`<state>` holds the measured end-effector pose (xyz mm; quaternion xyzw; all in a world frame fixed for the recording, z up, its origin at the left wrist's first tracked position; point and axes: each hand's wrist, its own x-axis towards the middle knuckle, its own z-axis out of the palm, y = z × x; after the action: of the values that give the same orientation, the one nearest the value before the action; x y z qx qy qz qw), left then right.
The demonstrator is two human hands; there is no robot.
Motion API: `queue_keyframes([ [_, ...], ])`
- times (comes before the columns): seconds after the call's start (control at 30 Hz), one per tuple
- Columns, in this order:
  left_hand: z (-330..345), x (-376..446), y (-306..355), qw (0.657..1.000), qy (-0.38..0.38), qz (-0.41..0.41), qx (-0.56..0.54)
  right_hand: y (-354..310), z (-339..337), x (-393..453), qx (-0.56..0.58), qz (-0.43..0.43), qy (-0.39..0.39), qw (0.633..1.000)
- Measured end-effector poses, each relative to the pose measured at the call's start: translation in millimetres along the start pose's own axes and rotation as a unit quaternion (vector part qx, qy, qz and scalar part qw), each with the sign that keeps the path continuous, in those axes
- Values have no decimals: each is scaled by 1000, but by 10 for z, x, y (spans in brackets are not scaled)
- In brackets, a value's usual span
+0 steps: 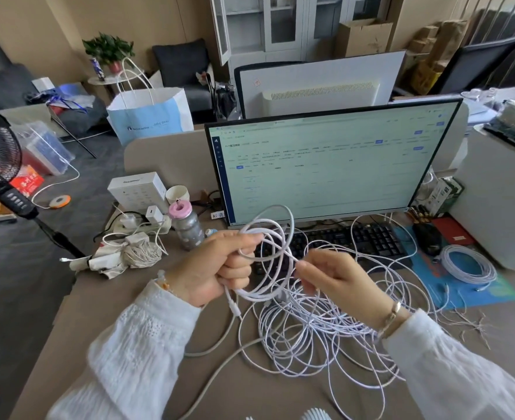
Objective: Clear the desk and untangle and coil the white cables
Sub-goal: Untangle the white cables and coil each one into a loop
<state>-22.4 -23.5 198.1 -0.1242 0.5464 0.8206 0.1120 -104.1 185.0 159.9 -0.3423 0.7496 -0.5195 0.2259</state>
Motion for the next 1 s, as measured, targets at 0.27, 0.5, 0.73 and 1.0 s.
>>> queue_keyframes([
  [0.27, -26, 29, -35, 980, -61, -33, 184, -75, -64, -84, 41, -52, 39, 997],
  [0.5, 126, 86, -122, 967, -54, -47, 243, -192, -42, -19, 23, -58, 33, 998],
  [0.73, 124, 137, -146, 971, -41, -39, 231, -111, -43, 29, 83, 26, -12, 996],
  [1.0, 61, 207, -240, 987, -84, -58, -125, -3, -29, 105, 235, 55, -119, 963],
])
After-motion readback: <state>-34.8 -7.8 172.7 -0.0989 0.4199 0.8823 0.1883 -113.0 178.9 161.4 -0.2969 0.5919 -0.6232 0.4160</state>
